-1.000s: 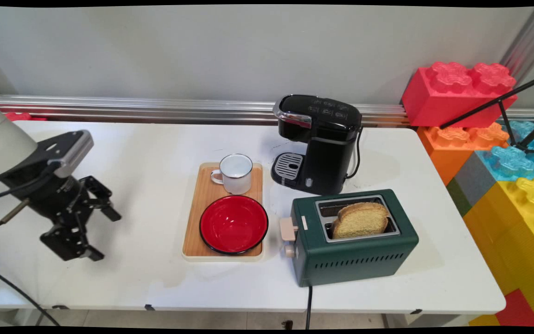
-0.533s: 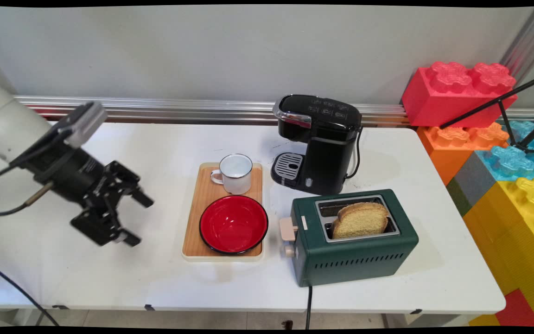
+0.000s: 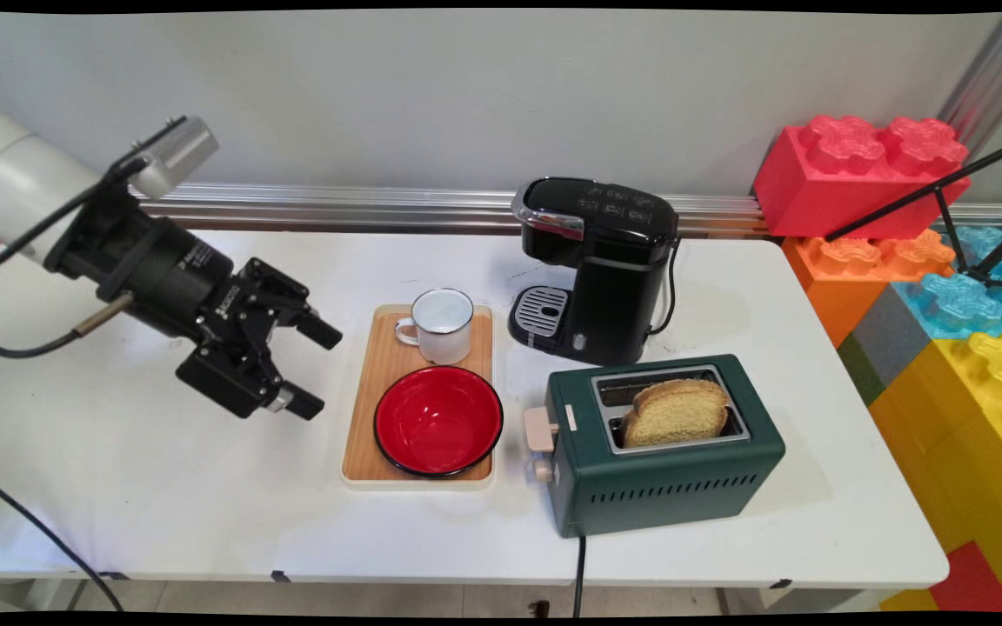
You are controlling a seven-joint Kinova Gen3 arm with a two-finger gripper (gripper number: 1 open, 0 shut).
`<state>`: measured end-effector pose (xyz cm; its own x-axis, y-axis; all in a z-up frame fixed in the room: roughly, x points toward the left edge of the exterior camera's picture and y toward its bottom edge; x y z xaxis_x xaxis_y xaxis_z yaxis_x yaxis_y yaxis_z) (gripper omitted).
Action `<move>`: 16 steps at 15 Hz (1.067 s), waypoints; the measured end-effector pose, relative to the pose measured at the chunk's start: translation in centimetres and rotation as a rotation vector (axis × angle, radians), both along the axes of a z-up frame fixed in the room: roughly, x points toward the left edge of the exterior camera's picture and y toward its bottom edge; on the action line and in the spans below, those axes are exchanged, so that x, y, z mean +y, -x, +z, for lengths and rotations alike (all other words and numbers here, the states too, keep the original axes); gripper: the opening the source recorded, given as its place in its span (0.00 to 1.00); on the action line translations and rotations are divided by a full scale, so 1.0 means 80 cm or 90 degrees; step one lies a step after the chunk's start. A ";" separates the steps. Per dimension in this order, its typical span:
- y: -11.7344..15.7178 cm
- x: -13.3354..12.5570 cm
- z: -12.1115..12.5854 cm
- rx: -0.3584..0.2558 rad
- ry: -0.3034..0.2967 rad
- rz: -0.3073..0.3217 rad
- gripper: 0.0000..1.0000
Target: Press the toaster switch
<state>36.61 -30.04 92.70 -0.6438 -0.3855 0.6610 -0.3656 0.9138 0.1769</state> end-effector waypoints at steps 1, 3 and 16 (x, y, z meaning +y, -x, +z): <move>0.000 0.000 0.002 0.004 0.004 -0.002 1.00; 0.001 0.000 0.007 0.010 0.010 -0.008 1.00; 0.025 -0.004 0.015 0.041 0.030 -0.031 0.00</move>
<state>34.63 -30.39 93.90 -0.6163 -0.3216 0.7189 -0.3091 0.9383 0.1549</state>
